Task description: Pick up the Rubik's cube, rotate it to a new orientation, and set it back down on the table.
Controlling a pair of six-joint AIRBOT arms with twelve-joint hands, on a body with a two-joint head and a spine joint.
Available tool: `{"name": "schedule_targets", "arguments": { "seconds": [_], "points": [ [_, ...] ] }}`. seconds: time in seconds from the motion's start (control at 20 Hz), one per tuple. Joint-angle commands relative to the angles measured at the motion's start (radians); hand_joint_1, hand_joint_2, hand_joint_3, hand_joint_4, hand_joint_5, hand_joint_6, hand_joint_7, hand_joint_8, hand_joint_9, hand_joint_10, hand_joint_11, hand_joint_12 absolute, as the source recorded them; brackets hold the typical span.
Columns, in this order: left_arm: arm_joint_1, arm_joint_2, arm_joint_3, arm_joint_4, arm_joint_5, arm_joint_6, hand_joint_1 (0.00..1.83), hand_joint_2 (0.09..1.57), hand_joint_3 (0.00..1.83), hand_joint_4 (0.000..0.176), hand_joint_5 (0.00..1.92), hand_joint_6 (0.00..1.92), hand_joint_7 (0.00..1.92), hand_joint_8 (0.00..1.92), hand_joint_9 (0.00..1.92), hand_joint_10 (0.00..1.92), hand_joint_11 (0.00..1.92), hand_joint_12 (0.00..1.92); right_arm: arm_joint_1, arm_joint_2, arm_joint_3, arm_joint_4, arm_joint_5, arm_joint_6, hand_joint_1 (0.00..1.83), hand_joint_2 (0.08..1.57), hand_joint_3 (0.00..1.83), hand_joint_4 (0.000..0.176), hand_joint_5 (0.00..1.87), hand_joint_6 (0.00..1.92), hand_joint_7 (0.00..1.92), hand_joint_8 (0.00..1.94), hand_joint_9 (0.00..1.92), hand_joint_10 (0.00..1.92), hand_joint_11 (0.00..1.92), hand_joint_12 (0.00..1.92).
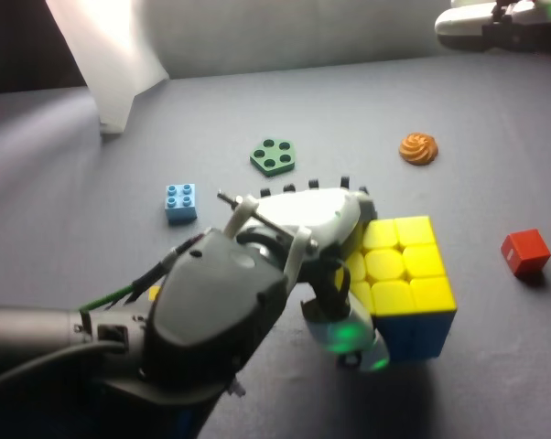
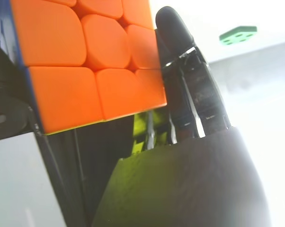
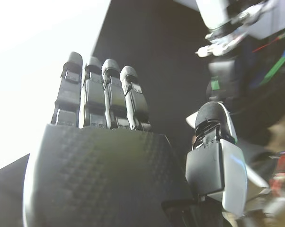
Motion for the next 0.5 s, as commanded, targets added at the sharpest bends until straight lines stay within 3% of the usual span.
{"name": "schedule_targets", "arguments": {
  "seconds": [0.0, 0.1, 0.2, 0.25, 0.3, 0.45],
  "points": [
    [-0.022, 0.009, -0.005, 0.086, -0.027, -0.008, 1.48, 1.20, 0.00, 0.000, 0.90, 0.80, 0.76, 1.48, 0.74, 1.51, 0.50, 1.56, 0.002, 0.002, 0.007, 0.040, -0.004, 0.001, 0.00, 1.13, 0.00, 0.000, 0.09, 0.00, 0.09, 0.00, 0.05, 0.00, 0.00, 0.12],
    [-0.048, 0.028, -0.009, 0.084, -0.002, -0.008, 1.48, 1.20, 0.00, 0.000, 0.89, 0.82, 0.73, 1.54, 0.72, 1.49, 0.49, 1.58, -0.025, 0.001, 0.009, -0.006, -0.004, 0.001, 0.00, 1.14, 0.00, 0.000, 0.10, 0.00, 0.10, 0.00, 0.06, 0.00, 0.00, 0.13],
    [-0.077, 0.046, -0.012, 0.084, 0.013, -0.007, 1.48, 1.22, 0.00, 0.000, 0.82, 0.92, 0.70, 1.60, 0.70, 1.59, 0.49, 1.51, -0.043, 0.002, 0.010, -0.025, -0.004, 0.001, 0.00, 1.14, 0.00, 0.000, 0.11, 0.00, 0.10, 0.00, 0.05, 0.00, 0.00, 0.09],
    [-0.087, 0.053, -0.014, 0.084, 0.013, -0.007, 1.38, 1.20, 0.00, 0.000, 0.85, 0.89, 0.77, 1.46, 0.72, 1.50, 0.55, 1.24, -0.045, 0.001, 0.010, -0.029, -0.004, 0.001, 0.00, 1.13, 0.00, 0.000, 0.16, 0.00, 0.15, 0.00, 0.09, 0.00, 0.00, 0.19],
    [-0.100, 0.062, -0.016, 0.082, 0.016, -0.007, 1.46, 1.19, 0.00, 0.000, 0.89, 0.86, 0.78, 1.44, 0.77, 1.42, 0.53, 1.52, -0.049, 0.001, 0.010, -0.030, -0.004, 0.001, 0.00, 1.13, 0.00, 0.000, 0.17, 0.00, 0.15, 0.00, 0.10, 0.00, 0.00, 0.21],
    [-0.129, 0.085, -0.023, 0.072, 0.045, -0.004, 1.49, 1.20, 0.00, 0.000, 0.84, 0.93, 0.73, 1.51, 0.75, 1.50, 0.53, 1.57, -0.082, 0.001, 0.008, -0.030, 0.003, 0.001, 0.00, 1.14, 0.00, 0.000, 0.14, 0.00, 0.13, 0.00, 0.07, 0.00, 0.00, 0.15]
  ]
}}
